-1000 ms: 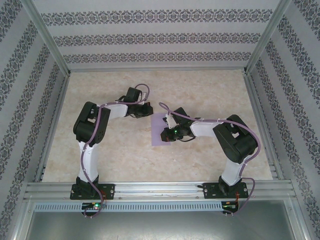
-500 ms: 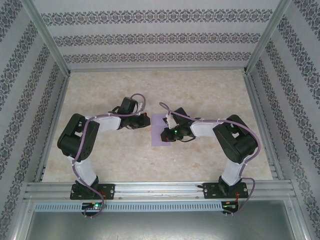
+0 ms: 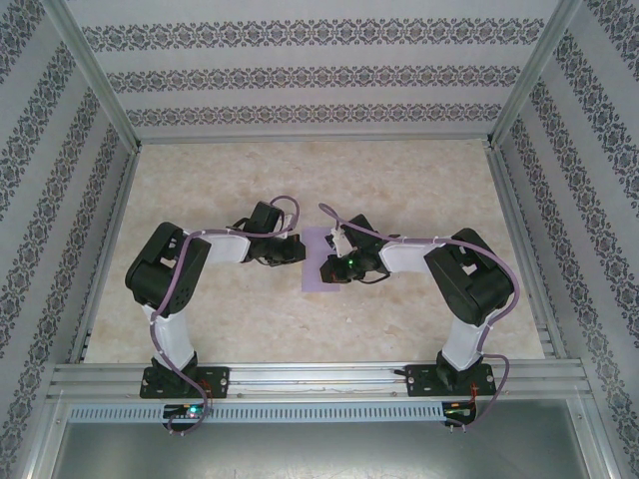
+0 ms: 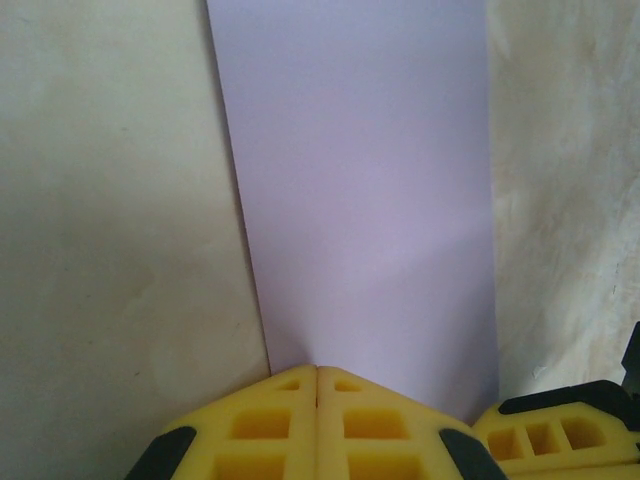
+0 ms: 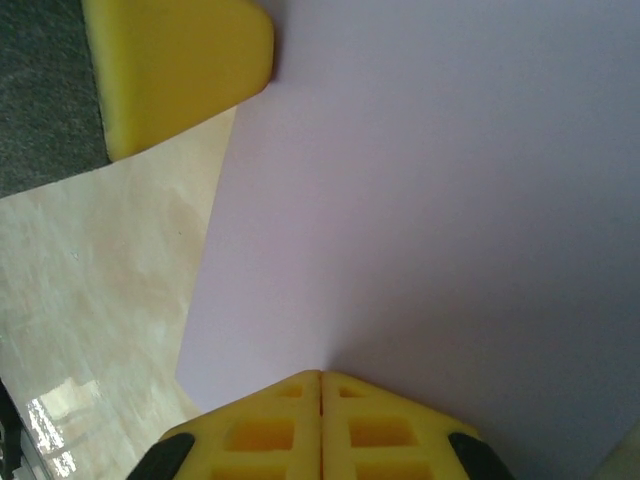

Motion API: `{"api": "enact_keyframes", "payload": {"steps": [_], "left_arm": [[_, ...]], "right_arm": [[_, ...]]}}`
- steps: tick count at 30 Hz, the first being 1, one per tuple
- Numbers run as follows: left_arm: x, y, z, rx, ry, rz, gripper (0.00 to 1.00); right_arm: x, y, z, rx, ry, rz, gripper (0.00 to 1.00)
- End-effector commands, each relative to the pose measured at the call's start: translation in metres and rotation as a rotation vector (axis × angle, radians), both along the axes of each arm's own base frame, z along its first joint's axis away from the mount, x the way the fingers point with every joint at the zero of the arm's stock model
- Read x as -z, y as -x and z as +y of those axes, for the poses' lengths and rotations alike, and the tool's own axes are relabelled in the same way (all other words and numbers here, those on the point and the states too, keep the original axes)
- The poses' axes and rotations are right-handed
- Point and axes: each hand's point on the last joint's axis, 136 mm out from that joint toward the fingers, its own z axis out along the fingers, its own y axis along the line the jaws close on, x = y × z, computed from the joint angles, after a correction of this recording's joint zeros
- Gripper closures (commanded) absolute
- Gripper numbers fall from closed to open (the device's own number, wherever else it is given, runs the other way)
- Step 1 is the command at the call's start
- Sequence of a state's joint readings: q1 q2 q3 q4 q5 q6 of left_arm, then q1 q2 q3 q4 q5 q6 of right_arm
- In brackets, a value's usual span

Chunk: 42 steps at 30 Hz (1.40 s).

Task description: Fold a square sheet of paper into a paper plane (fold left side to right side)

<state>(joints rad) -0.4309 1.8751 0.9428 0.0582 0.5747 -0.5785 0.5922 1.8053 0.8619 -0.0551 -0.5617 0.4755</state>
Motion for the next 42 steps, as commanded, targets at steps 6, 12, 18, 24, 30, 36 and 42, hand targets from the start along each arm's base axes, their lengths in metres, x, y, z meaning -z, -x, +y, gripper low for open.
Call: {"api": "enact_keyframes", "payload": {"steps": [6, 12, 18, 24, 30, 36, 42], "left_arm": [[0.020, 0.012, 0.013, 0.011, -0.095, 0.034, 1.00], [0.024, 0.020, 0.017, -0.007, -0.091, 0.051, 1.00], [0.033, 0.028, 0.017, -0.046, -0.076, 0.088, 1.00], [0.039, 0.032, 0.017, -0.057, -0.076, 0.096, 1.00], [0.039, 0.033, 0.017, -0.053, -0.082, 0.094, 1.00], [0.039, 0.032, 0.017, -0.054, -0.081, 0.095, 1.00], [0.040, 0.032, 0.017, -0.053, -0.082, 0.097, 1.00]], "right_arm": [[-0.024, 0.019, 0.000, 0.017, -0.019, 0.100, 0.74], [-0.045, 0.015, -0.037, 0.113, -0.012, 0.075, 0.64], [-0.032, 0.035, -0.059, 0.155, 0.021, 0.158, 0.59], [-0.020, 0.040, -0.050, 0.161, 0.009, 0.195, 0.54], [-0.015, 0.036, -0.036, 0.159, -0.028, 0.204, 0.55], [-0.011, 0.033, -0.032, 0.163, -0.040, 0.209, 0.60], [-0.008, 0.029, -0.028, 0.173, -0.063, 0.213, 0.60]]}}
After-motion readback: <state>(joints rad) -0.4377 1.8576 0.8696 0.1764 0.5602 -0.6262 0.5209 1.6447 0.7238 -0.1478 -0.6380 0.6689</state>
